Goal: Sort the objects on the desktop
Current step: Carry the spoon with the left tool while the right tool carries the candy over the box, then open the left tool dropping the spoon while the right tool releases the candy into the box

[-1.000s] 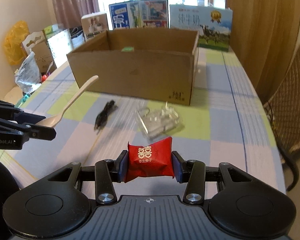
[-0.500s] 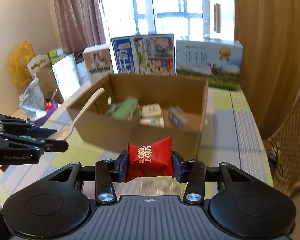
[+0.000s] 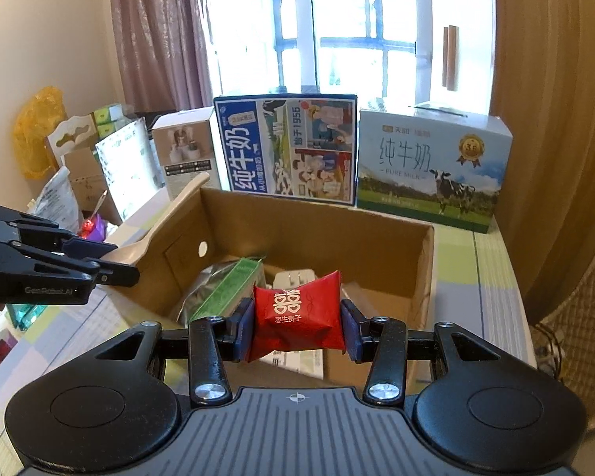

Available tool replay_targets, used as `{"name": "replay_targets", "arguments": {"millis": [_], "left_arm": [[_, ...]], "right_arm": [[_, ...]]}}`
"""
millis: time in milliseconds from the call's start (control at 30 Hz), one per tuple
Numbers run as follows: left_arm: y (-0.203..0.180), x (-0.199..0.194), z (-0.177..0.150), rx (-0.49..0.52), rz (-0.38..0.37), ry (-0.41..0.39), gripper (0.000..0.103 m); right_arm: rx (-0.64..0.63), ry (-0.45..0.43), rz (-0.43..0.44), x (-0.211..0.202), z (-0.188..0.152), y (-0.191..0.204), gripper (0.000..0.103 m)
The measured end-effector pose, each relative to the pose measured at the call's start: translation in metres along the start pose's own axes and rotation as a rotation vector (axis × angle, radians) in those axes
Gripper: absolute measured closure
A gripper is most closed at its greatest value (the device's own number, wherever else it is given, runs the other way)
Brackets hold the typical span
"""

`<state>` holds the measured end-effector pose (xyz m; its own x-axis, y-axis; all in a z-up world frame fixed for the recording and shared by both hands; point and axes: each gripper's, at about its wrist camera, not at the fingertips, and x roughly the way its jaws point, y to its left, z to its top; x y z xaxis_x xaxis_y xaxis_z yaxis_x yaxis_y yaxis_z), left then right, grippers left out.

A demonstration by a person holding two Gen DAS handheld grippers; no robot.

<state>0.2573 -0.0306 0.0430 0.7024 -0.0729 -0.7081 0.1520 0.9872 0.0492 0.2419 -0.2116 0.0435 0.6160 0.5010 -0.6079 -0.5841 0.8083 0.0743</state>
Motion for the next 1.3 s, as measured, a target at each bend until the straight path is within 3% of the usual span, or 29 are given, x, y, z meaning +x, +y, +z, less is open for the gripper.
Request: {"name": "replay_targets", "arguments": {"millis": [433,533,933,967,1033,1300], "left_arm": [[0.013,0.044,0.012,-0.042,-0.002,0.012,0.075],[0.019,0.048,0.011,-0.072,0.002,-0.001,0.07],[0.02,0.026,-0.018,-0.082,0.004,-0.011,0.064],[0.02,0.024,-0.019,-0.083,0.004,-0.014,0.064],[0.019,0.02,-0.022,-0.085,0.002,-0.018,0.062],[0.014,0.003,-0.036,-0.112,-0.006,-0.031,0.056]], "right_arm": [[0.004,0.024,0.004,0.04,0.012,-0.003,0.061],[0.005,0.027,0.003,0.043,0.012,-0.004,0.061],[0.025,0.032,0.007,0.047,0.008,-0.005,0.06],[0.029,0.022,0.014,0.047,0.01,-0.005,0.058],[0.036,0.009,0.03,0.046,0.013,-0.004,0.041],[0.046,0.016,0.015,0.037,0.009,-0.003,0.034]]}}
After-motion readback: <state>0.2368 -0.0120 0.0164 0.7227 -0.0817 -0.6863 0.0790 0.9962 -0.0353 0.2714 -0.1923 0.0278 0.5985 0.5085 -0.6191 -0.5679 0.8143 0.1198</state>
